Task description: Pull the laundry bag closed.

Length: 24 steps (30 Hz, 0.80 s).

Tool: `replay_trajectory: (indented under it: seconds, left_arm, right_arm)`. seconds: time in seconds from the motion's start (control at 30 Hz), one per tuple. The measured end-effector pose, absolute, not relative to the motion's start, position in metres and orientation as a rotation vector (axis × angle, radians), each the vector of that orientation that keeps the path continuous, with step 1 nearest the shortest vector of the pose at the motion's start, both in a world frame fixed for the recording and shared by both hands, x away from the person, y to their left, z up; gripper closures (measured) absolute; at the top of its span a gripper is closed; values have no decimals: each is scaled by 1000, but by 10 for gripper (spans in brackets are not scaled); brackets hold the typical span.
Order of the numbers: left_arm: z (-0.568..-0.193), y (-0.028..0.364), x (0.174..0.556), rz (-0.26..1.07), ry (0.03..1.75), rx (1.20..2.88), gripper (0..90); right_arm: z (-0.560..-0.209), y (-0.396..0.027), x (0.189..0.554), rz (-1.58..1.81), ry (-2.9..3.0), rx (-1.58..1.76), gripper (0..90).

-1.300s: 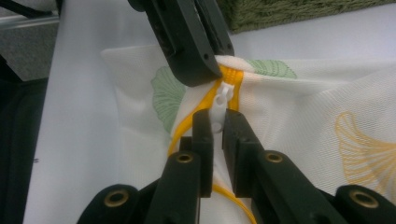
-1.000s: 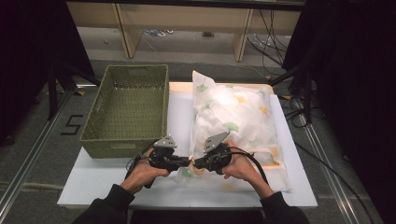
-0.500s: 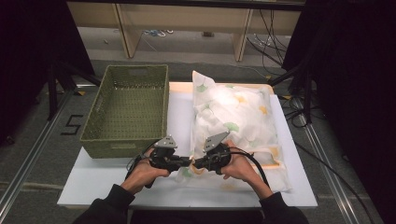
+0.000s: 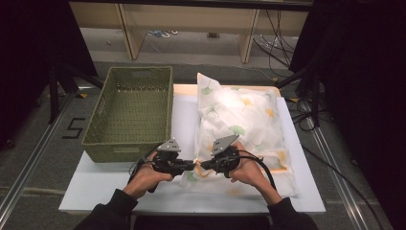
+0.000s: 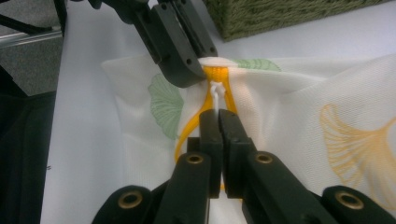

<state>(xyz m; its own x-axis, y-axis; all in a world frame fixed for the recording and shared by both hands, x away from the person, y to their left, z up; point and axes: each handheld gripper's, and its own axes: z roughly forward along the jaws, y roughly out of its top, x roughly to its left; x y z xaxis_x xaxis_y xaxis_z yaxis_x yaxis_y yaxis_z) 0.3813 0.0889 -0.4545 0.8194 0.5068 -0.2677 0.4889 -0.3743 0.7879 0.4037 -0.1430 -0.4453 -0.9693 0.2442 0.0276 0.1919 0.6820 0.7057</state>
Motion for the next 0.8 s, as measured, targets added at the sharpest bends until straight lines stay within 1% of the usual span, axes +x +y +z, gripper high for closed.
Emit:
replay_trajectory:
  seconds: [0.13, 0.37, 0.4, 0.5, 0.57, 0.67, 0.73, 0.8]
  left_arm:
    - [-454, 89, 382, 17, 736, 2025, 841]
    - [-454, 87, 381, 16, 731, 2033, 839]
    - [-454, 87, 381, 15, 728, 2034, 839]
    - [-454, 87, 381, 15, 730, 2032, 839]
    - [-454, 86, 380, 17, 726, 2033, 837]
    - [-454, 88, 381, 6, 723, 2035, 833]
    - [-454, 88, 382, -2, 740, 2021, 812]
    - [-455, 88, 384, -24, 761, 2015, 762]
  right_arm:
    - [-443, -146, 403, 1184, 2818, 389, 900]
    - [-451, -139, 404, 1183, 2841, 406, 891]
    - [-452, -139, 405, 1184, 2841, 408, 873]
    - [-454, -138, 405, 1205, 2840, 423, 868]
    - [-456, -137, 405, 1212, 2852, 464, 881]
    - [-456, -136, 405, 1228, 2828, 419, 899]
    - [-454, -138, 404, 1210, 2830, 415, 900]
    - [-452, -138, 403, 1198, 2828, 406, 900]
